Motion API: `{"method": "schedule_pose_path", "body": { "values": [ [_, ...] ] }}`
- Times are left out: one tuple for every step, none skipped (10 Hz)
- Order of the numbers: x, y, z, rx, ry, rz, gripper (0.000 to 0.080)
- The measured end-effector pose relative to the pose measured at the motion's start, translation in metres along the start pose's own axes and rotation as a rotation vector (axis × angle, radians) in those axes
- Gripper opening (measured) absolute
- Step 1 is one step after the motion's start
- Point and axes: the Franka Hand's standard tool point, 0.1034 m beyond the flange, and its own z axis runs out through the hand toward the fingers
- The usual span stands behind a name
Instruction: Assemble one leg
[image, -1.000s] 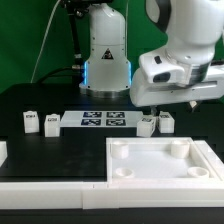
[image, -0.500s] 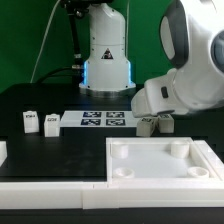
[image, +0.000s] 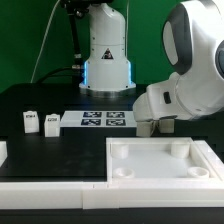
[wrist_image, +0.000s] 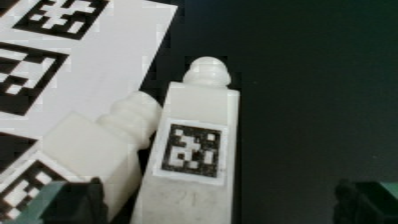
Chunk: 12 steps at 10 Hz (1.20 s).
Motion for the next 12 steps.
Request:
{"method": "schedule_pose_path", "body": {
  "values": [
    [0.001, 0.000, -0.003, 0.001, 0.005, -0.003, 0.0649],
    [0.004, 0.001, -0.003, 0.003, 0.021, -0.007, 0.0649],
    [0.008, 0.001, 0.001, 0.004, 0.036, -0.008, 0.0649],
    [0.012, 0.001, 0.006, 0.005, 0.050, -0.009, 0.0649],
    [0.013, 0.001, 0.010, 0.005, 0.057, -0.009, 0.0649],
    [0.015, 0.001, 0.012, 0.005, 0.065, -0.011, 0.0649],
    [0.015, 0.001, 0.015, 0.006, 0.066, -0.012, 0.0649],
    [0.014, 0.002, 0.019, 0.006, 0.059, -0.012, 0.0649],
    [0.013, 0.002, 0.022, 0.006, 0.053, -0.011, 0.0649],
    [0.011, 0.005, 0.026, 0.008, 0.045, -0.007, 0.0649],
    [0.008, 0.007, 0.032, 0.008, 0.034, -0.002, 0.0649],
    [0.007, 0.007, 0.036, 0.007, 0.025, -0.001, 0.0649]
  ]
}}
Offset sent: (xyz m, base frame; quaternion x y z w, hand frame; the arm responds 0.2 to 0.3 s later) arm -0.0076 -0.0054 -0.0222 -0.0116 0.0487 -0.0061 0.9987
